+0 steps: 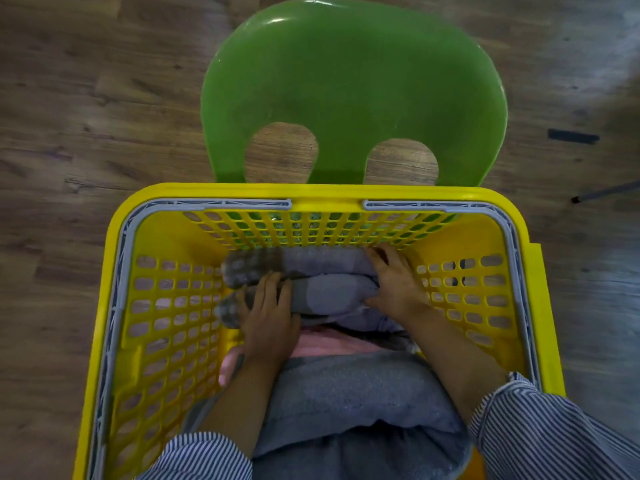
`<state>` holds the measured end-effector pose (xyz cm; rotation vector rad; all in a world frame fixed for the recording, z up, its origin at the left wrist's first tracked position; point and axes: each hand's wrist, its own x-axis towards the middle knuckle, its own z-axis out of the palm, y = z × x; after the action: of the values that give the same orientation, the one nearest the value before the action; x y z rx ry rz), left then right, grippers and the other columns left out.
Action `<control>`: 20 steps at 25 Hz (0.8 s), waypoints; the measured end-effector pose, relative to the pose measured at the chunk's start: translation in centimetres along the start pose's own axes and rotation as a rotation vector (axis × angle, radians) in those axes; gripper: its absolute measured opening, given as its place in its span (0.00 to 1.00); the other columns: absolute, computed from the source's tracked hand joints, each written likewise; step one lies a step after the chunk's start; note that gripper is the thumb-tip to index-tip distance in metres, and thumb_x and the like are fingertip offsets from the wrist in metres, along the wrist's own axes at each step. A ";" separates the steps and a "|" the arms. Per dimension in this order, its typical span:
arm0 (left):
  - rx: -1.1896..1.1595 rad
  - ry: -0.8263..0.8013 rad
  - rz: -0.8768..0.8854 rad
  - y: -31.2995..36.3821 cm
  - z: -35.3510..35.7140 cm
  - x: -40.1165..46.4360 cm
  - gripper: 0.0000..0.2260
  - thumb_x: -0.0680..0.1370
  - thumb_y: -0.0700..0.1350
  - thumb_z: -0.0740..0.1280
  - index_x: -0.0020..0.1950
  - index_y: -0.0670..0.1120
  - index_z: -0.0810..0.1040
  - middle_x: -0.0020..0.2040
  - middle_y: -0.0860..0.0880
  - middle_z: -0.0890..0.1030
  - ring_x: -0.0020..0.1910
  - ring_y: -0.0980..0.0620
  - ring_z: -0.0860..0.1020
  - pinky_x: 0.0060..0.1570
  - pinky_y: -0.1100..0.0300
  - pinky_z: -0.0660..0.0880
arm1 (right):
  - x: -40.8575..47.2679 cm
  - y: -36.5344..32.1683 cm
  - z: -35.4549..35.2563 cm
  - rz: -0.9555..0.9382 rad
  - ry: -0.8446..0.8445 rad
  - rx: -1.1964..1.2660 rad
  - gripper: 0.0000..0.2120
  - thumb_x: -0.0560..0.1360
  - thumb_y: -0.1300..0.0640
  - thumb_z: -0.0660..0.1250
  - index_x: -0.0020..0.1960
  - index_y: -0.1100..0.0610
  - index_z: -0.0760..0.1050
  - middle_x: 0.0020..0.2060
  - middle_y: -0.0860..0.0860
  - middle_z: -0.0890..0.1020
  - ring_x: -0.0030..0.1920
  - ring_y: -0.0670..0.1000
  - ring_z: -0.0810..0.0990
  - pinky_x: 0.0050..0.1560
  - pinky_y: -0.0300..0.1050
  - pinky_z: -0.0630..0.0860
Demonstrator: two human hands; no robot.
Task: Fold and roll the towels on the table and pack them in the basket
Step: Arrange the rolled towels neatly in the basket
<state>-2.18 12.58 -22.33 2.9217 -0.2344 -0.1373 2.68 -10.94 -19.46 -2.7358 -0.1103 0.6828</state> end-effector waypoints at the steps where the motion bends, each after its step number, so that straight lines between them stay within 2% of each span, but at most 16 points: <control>1: 0.008 -0.002 0.040 0.1 -0.1 0.1 0.27 0.65 0.49 0.61 0.62 0.41 0.75 0.65 0.42 0.75 0.66 0.45 0.70 0.63 0.38 0.63 | -0.4 0.1 0.0 -0.002 0.028 -0.010 0.46 0.59 0.54 0.78 0.72 0.59 0.60 0.67 0.58 0.64 0.64 0.61 0.66 0.64 0.51 0.66; 3: 0.023 0.002 0.144 0.4 -0.3 0.4 0.31 0.64 0.50 0.64 0.65 0.40 0.73 0.68 0.42 0.73 0.70 0.47 0.68 0.66 0.37 0.59 | -1.5 0.0 -0.2 0.026 0.131 -0.037 0.46 0.55 0.52 0.80 0.67 0.63 0.64 0.63 0.60 0.68 0.59 0.62 0.70 0.57 0.52 0.71; 4: 0.022 0.000 0.199 0.8 -0.3 0.8 0.32 0.64 0.51 0.66 0.66 0.40 0.73 0.70 0.43 0.72 0.71 0.47 0.67 0.67 0.36 0.57 | -2.1 -0.1 -0.1 0.080 0.170 -0.050 0.45 0.53 0.51 0.81 0.63 0.63 0.65 0.58 0.60 0.70 0.54 0.62 0.73 0.50 0.52 0.74; 6: 0.009 -0.021 0.299 1.6 -0.4 1.4 0.36 0.64 0.53 0.70 0.69 0.40 0.71 0.73 0.44 0.68 0.73 0.48 0.64 0.68 0.34 0.54 | -3.0 0.0 0.3 0.205 0.184 0.003 0.41 0.52 0.47 0.81 0.55 0.64 0.66 0.51 0.61 0.72 0.47 0.62 0.75 0.39 0.50 0.74; 7: 0.005 -0.033 0.338 2.1 -0.3 1.7 0.37 0.65 0.56 0.69 0.71 0.41 0.70 0.74 0.44 0.66 0.74 0.48 0.62 0.69 0.34 0.54 | -3.3 0.3 0.7 0.250 0.146 0.036 0.40 0.54 0.44 0.78 0.55 0.65 0.67 0.50 0.61 0.72 0.48 0.62 0.75 0.40 0.49 0.73; 9: 0.015 -0.077 0.374 2.8 0.1 2.4 0.38 0.68 0.61 0.68 0.73 0.43 0.66 0.76 0.45 0.63 0.75 0.49 0.60 0.68 0.33 0.55 | -3.5 0.9 1.5 0.268 0.032 0.076 0.41 0.59 0.34 0.63 0.58 0.66 0.69 0.51 0.63 0.73 0.52 0.62 0.73 0.45 0.49 0.72; 10: 0.034 -0.114 0.366 3.0 0.4 2.6 0.39 0.69 0.62 0.68 0.74 0.45 0.64 0.76 0.46 0.62 0.75 0.49 0.60 0.67 0.32 0.55 | -3.5 1.3 2.0 0.270 -0.001 0.100 0.40 0.60 0.34 0.57 0.58 0.65 0.72 0.51 0.63 0.75 0.52 0.62 0.74 0.47 0.49 0.71; 11: 0.055 -0.154 0.339 3.1 0.8 2.7 0.39 0.69 0.62 0.68 0.75 0.47 0.63 0.76 0.46 0.61 0.76 0.48 0.59 0.66 0.30 0.55 | -3.5 1.5 2.3 0.275 -0.007 0.134 0.36 0.62 0.36 0.56 0.55 0.63 0.75 0.49 0.63 0.78 0.51 0.61 0.76 0.46 0.48 0.72; 13: 0.071 -0.209 0.267 3.0 1.5 2.4 0.35 0.72 0.63 0.63 0.76 0.50 0.61 0.77 0.47 0.59 0.76 0.47 0.57 0.64 0.27 0.55 | -3.7 1.4 3.0 0.299 -0.040 0.139 0.27 0.64 0.42 0.61 0.50 0.62 0.79 0.46 0.61 0.82 0.48 0.59 0.79 0.44 0.47 0.72; 15: 0.062 -0.225 0.229 3.2 1.8 1.8 0.32 0.74 0.62 0.57 0.76 0.51 0.62 0.78 0.47 0.58 0.76 0.46 0.57 0.62 0.25 0.55 | -3.8 1.5 3.9 0.296 -0.099 0.090 0.24 0.67 0.45 0.66 0.54 0.62 0.78 0.50 0.62 0.80 0.52 0.60 0.78 0.47 0.47 0.73; 17: 0.058 -0.217 0.224 3.2 1.8 1.6 0.31 0.75 0.62 0.56 0.76 0.52 0.61 0.78 0.46 0.57 0.76 0.45 0.56 0.61 0.24 0.56 | -3.8 1.8 4.8 0.294 -0.195 -0.016 0.28 0.70 0.46 0.66 0.63 0.63 0.71 0.58 0.63 0.75 0.59 0.61 0.73 0.55 0.49 0.71; 19: 0.056 -0.183 0.228 3.4 1.6 1.7 0.31 0.75 0.62 0.59 0.76 0.54 0.59 0.78 0.46 0.56 0.77 0.44 0.55 0.60 0.23 0.56 | -3.7 1.7 5.0 0.295 -0.308 -0.141 0.34 0.72 0.43 0.61 0.70 0.64 0.63 0.65 0.62 0.68 0.64 0.61 0.68 0.62 0.50 0.67; 20: 0.053 -0.163 0.251 3.5 1.5 1.9 0.32 0.74 0.61 0.61 0.76 0.55 0.58 0.79 0.46 0.54 0.77 0.43 0.54 0.59 0.22 0.56 | -3.6 1.5 5.1 0.300 -0.346 -0.189 0.31 0.74 0.46 0.59 0.70 0.64 0.60 0.66 0.62 0.67 0.65 0.60 0.67 0.63 0.50 0.66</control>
<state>-1.02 8.55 -23.19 2.9033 -0.6362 -0.3341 -2.88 -11.49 -22.61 -2.8110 0.1708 1.2870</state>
